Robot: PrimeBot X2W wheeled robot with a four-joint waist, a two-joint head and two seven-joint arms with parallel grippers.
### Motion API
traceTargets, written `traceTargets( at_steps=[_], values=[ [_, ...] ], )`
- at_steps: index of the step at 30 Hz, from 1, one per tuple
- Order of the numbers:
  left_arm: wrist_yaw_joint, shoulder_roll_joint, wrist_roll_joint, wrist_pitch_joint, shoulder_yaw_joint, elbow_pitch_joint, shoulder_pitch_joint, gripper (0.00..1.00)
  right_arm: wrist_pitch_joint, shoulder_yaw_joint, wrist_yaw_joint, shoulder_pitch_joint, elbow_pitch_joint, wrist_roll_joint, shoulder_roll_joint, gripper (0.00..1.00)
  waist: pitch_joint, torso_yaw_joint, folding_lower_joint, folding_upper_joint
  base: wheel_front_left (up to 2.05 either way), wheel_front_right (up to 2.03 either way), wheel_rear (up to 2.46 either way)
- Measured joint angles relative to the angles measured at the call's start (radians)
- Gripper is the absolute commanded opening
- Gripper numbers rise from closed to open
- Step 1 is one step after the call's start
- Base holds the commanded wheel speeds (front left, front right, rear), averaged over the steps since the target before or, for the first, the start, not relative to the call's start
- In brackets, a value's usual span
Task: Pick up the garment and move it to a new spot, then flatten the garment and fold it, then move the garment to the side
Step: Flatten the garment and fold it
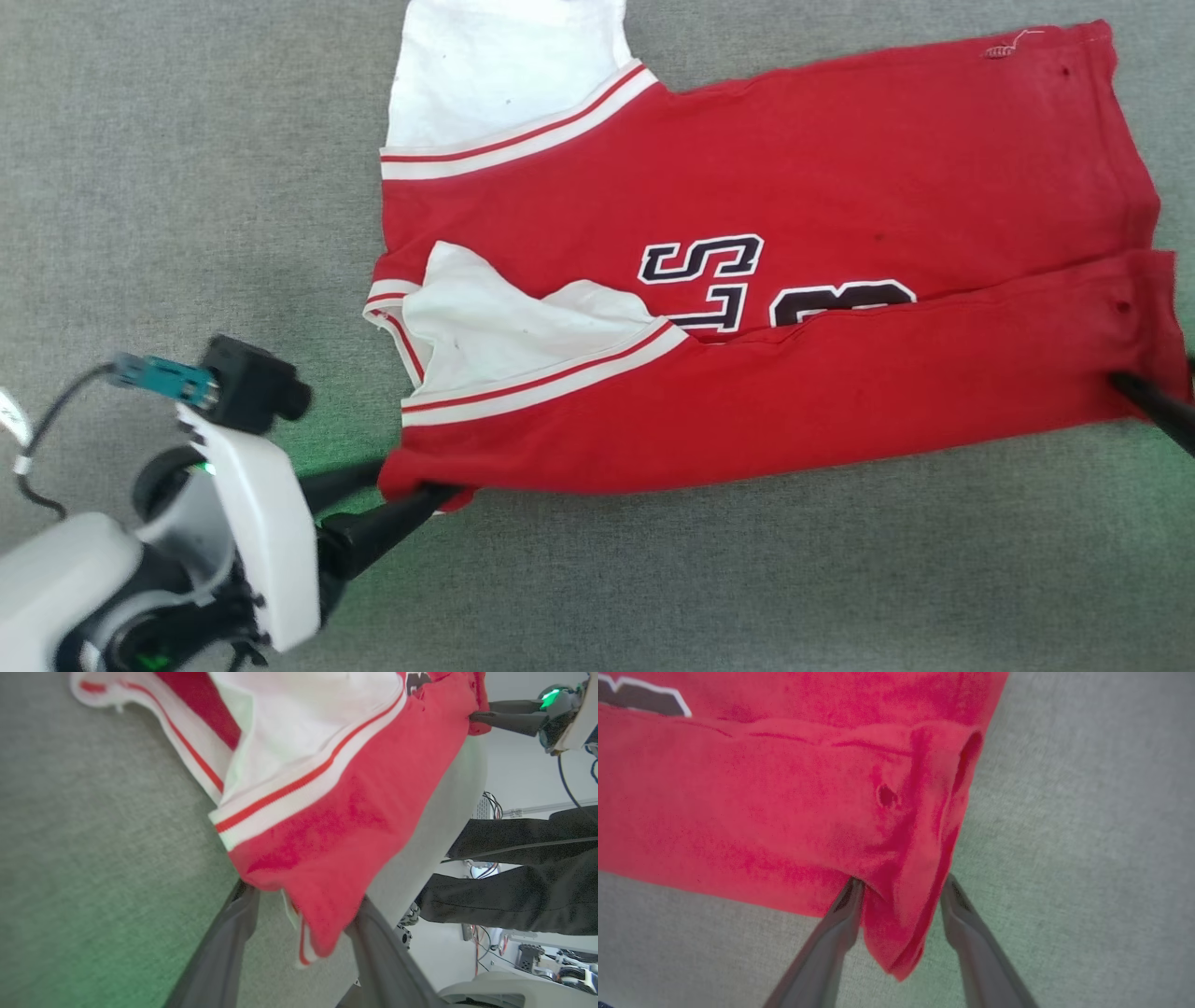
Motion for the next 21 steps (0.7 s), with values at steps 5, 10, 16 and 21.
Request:
traceTargets(
  at_steps=[5,10,16,21],
  values=[
    [0.011,0.041,-0.004,-0.060,0.058,0.003,-0.002,1.00,-0.114,-0.068,0.000,-0.002,-0.014,-0.058,0.042,1.00,-0.008,-0.011,0.0000,0.0000,0.00,0.00,0.00],
    [0.040,0.080,-0.012,-0.154,0.153,0.045,-0.029,1.00,-0.247,-0.139,0.000,-0.029,-0.032,-0.163,0.154,1.00,-0.013,-0.037,0.0000,0.0000,0.00,0.00,0.00],
    [0.073,0.037,0.045,-0.238,0.238,0.207,-0.168,1.00,-0.410,-0.125,0.000,-0.081,-0.078,-0.297,0.315,1.00,-0.002,-0.081,0.0000,0.0000,0.00,0.00,0.00],
    [0.081,-0.042,0.127,-0.221,0.244,0.399,-0.355,1.00,-0.528,-0.082,0.000,-0.121,-0.092,-0.369,0.411,1.00,0.020,-0.135,0.0000,0.0000,0.00,0.00,0.00]
  ],
)
